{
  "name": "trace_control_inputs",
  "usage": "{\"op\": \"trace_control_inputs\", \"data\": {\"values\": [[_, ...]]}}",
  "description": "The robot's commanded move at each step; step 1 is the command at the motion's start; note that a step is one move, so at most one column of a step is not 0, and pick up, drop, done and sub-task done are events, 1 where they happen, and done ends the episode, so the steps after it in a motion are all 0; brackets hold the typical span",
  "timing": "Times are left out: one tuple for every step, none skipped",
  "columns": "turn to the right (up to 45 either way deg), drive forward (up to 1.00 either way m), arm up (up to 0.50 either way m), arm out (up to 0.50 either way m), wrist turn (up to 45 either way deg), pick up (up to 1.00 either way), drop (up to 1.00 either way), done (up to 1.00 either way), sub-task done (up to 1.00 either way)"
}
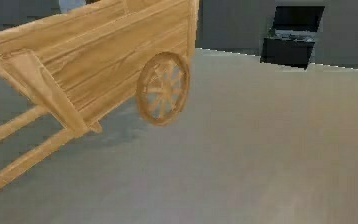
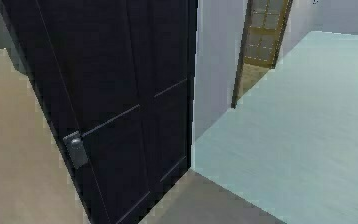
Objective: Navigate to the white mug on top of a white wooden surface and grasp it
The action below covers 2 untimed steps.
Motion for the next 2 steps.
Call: {"op": "trace_control_inputs", "data": {"values": [[0.0, 0.5, 0.0, 0.0, 0.0, 0.0, 0.0, 0.0, 0.0], [21.0, 0.0, 0.0, 0.0, 0.0, 0.0, 0.0, 0.0, 0.0]]}}
